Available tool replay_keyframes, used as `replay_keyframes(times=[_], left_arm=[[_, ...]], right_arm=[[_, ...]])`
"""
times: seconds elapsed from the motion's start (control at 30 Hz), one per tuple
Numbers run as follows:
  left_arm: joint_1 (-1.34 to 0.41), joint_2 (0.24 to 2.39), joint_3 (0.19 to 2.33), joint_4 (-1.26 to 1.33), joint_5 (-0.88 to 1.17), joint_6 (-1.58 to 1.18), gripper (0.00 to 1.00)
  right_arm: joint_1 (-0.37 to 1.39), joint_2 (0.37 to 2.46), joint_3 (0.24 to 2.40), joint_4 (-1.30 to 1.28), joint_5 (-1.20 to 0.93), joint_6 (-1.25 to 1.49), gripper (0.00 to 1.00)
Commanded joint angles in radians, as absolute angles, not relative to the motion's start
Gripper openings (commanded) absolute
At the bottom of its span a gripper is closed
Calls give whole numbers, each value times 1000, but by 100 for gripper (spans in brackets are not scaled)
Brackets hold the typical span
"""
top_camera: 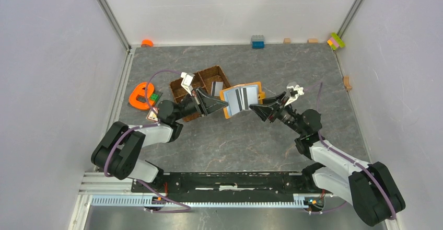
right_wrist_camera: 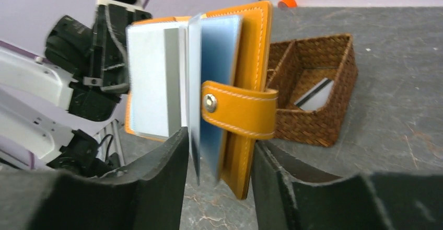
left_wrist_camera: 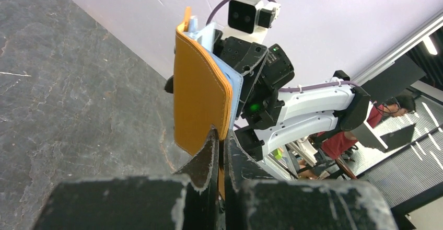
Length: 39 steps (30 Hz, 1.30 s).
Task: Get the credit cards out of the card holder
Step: Remove the credit card from the card holder.
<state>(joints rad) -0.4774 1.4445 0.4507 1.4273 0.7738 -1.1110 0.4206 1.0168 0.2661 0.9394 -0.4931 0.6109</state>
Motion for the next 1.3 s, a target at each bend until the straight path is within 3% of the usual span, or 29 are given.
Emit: replay_keyframes(times=[0.0,0.27,0.33,0.53,0.63,0.77,0.9,1.27], left_arm=[[-469,1435,461,1516,804,-1149,2],[-456,1478,472,1517,790,-1148,3],[-447,1477,464,1516,772,-1141,10],[-416,1427,413,1440,672,-1073,44],[-414,1345,404,1237,580,-960,52],[-417,1190,384,966,406,-816,55],[-428,1039,344,856,299,-733,57],[-573,1101,412,943,486,-655,43]], right_arm=[[416,1031,260,1117,-603,675,44],[416,1088,276,1186,-666,725,13],[417,1089,277,1183,-667,727,10],[415,1062,276,1120,-626,701,9],[416,1046,276,1085,-601,685,9],[414,1031,272,1057,-571,672,8],[413,1022,271,1037,-554,663,8],[411,1045,267,1117,-612,717,8]])
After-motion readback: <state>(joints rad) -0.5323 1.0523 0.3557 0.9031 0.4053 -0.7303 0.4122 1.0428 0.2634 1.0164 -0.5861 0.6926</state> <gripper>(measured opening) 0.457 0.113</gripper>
